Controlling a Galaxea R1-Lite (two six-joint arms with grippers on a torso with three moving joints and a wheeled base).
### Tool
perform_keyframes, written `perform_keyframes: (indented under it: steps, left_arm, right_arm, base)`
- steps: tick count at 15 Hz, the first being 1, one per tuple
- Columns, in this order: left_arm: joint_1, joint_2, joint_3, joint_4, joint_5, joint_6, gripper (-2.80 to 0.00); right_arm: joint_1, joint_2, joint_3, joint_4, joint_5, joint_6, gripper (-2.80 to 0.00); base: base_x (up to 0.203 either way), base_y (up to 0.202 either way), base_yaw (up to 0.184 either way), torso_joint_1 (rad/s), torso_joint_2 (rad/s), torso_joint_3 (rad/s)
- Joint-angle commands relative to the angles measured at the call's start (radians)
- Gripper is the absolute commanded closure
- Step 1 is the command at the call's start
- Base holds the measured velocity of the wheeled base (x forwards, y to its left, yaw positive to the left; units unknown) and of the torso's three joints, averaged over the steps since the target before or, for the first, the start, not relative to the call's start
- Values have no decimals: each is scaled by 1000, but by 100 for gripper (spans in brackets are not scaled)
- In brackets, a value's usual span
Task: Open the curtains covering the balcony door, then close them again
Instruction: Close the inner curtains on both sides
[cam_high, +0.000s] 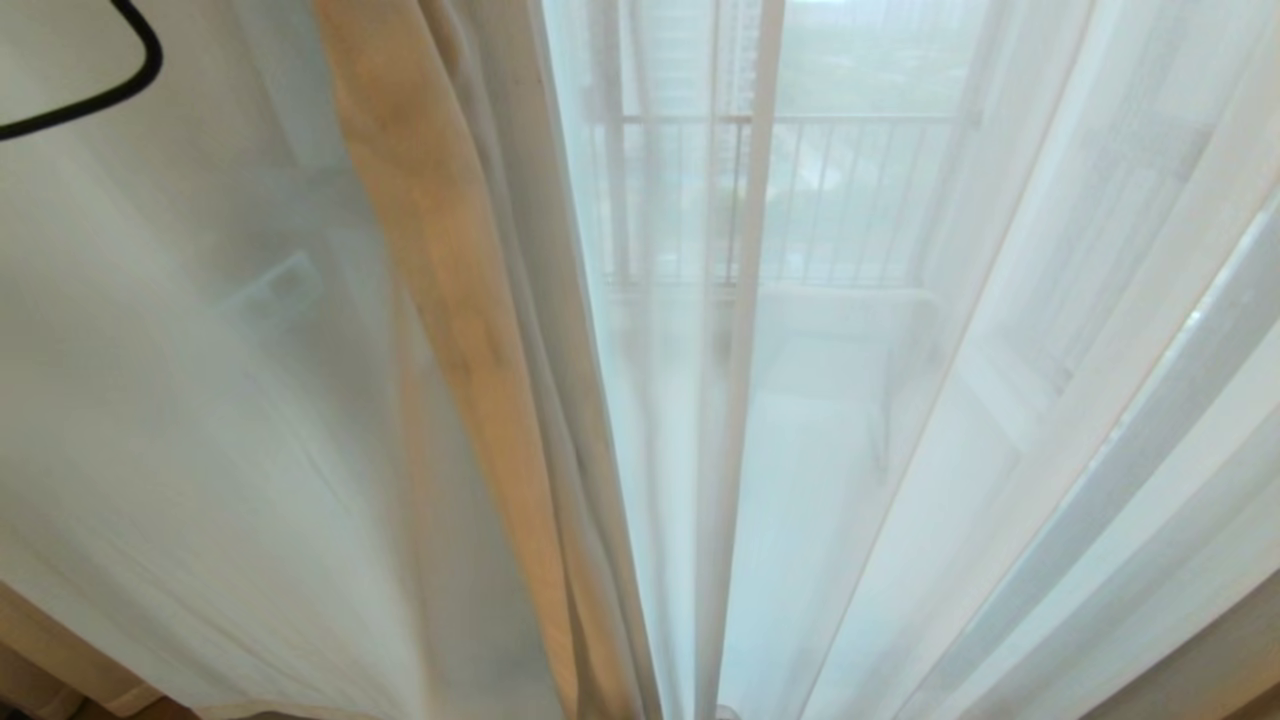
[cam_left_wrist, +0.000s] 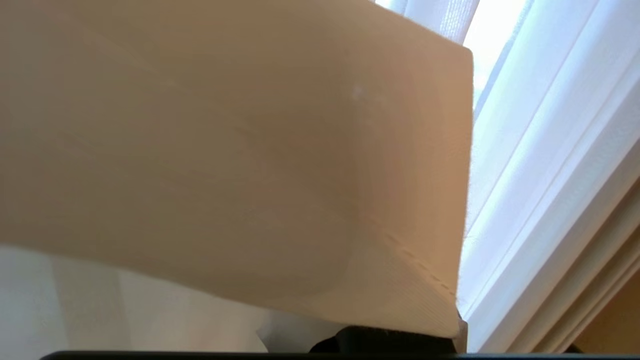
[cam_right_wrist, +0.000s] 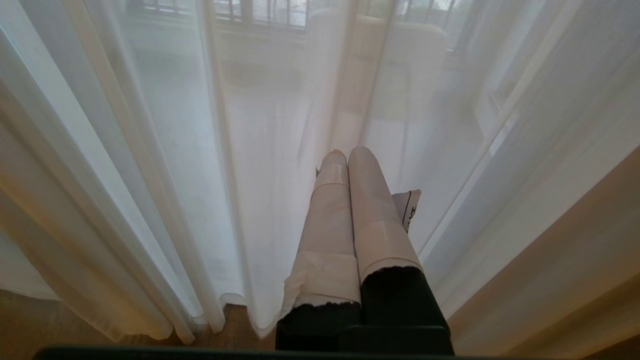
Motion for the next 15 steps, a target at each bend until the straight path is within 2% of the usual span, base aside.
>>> perform_keyframes:
  steps: [1, 4, 7, 9, 11, 15]
  left_arm:
    - [-1, -39, 2, 33, 0, -1, 0]
    - [-4, -93, 4, 118, 0, -4, 0]
    - [-23, -157, 53, 141, 2, -4, 0]
    - [-47, -195, 92, 160, 31, -5, 0]
    - [-51, -193, 92, 163, 70, -20, 0]
    - [-116, -144, 61, 159, 74, -19, 0]
  right_arm:
    - [0, 1, 0, 1, 0, -1, 0]
    - [0, 1, 0, 1, 0, -1, 0]
    - [0, 1, 0, 1, 0, -1, 0]
    - [0, 1, 0, 1, 0, -1, 0]
    - [0, 1, 0, 1, 0, -1, 0]
    - [0, 1, 0, 1, 0, -1, 0]
  base:
    - [0, 0, 0, 0, 0, 0]
    - [0, 0, 0, 0, 0, 0]
    - [0, 0, 0, 0, 0, 0]
    - [0, 0, 0, 0, 0, 0]
    - [0, 0, 0, 0, 0, 0]
    - [0, 0, 0, 0, 0, 0]
